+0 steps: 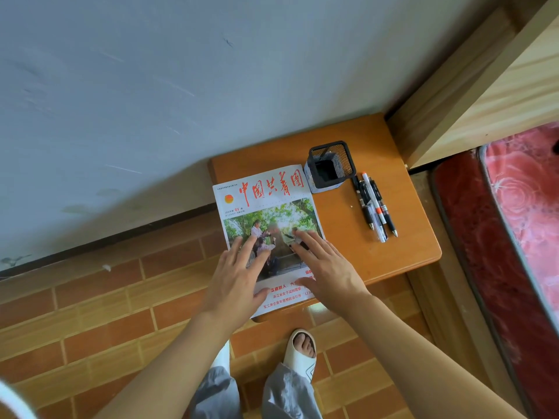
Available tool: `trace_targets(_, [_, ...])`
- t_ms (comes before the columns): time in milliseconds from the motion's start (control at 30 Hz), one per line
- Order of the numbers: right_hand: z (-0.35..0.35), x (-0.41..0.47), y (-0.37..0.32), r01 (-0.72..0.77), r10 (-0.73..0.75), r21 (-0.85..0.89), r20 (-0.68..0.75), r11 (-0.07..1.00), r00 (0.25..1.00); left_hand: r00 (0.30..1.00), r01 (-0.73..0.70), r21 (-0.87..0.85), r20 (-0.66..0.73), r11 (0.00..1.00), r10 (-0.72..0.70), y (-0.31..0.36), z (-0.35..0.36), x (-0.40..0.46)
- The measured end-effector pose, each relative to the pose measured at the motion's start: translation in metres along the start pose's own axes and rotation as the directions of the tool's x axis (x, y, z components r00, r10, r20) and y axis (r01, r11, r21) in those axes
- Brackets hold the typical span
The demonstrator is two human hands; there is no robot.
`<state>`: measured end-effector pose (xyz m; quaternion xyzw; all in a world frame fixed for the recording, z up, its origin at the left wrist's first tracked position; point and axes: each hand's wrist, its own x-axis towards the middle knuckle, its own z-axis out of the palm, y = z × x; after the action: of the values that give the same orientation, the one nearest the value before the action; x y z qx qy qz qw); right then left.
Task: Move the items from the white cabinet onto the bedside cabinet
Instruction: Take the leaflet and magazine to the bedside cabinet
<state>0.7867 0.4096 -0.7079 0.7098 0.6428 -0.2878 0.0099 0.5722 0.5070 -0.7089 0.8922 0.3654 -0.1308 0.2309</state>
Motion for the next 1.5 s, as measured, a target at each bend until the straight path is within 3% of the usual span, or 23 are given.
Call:
trace_targets(1000, [-0.04,0.037,0.047,-0.06,0.072,0.101,-0.122,0.993,0.99,0.999,0.001,-0.012,-0.034,1.0,-0.001,0.02,-0.02,0.069])
trace_targets(1500, [-0.056,0.051,0.065,-0.117,0.131,0.116,-0.117,0.986,0.985,0.999,-0.036,-0.028,-0.016,0.999,0.035,0.028,-0.036,0.096])
